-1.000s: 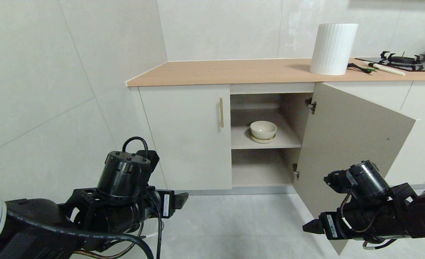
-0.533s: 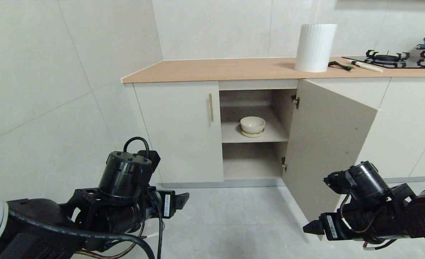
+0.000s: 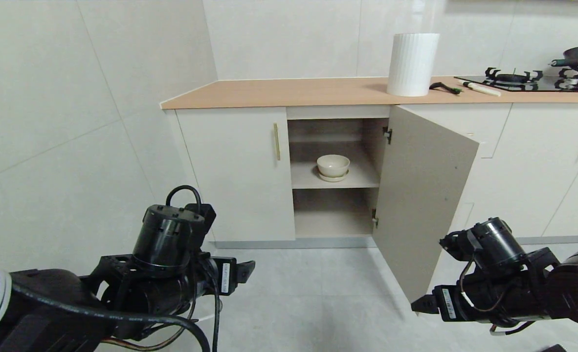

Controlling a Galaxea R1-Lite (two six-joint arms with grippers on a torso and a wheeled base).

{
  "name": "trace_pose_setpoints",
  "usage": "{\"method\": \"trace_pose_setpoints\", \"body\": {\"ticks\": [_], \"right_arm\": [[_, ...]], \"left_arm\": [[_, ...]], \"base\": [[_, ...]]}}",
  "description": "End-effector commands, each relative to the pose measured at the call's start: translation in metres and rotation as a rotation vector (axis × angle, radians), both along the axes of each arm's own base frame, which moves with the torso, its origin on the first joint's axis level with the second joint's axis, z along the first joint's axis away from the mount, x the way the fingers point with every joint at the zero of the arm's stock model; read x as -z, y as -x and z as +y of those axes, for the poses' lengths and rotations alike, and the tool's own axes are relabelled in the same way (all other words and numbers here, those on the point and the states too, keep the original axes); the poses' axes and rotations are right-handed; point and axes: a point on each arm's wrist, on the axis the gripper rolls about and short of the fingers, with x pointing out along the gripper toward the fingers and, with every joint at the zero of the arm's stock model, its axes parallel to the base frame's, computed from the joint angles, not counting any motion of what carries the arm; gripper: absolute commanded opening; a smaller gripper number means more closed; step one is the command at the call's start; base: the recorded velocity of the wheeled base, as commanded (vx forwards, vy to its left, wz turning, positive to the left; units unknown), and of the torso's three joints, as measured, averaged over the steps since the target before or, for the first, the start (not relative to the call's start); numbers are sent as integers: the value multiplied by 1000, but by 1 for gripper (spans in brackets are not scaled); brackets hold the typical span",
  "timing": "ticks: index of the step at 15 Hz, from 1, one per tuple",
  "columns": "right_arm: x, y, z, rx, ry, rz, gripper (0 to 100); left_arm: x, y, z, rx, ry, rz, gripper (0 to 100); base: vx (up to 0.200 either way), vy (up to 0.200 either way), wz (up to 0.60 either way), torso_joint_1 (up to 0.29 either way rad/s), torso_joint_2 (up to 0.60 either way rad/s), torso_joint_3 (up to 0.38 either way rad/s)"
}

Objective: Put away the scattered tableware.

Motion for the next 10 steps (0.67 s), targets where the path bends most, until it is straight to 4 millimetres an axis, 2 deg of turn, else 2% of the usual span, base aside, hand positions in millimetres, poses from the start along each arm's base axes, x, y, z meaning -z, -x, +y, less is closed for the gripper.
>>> {"method": "trace_pose_setpoints", "body": {"ticks": [1, 7, 10], "right_arm": [[1, 0, 0, 0, 2, 3, 100], [1, 0, 0, 0, 1, 5, 100], [1, 0, 0, -1, 0, 6, 100]], "left_arm": [[1, 1, 0, 9, -14, 3, 100], [7, -3, -1, -28, -58, 1, 100], [6, -4, 0, -29, -58, 0, 100]], "base": [[0, 0, 0, 0, 0, 0], [0, 0, 0, 0, 0, 0], [0, -200, 0, 2, 2, 4]]}}
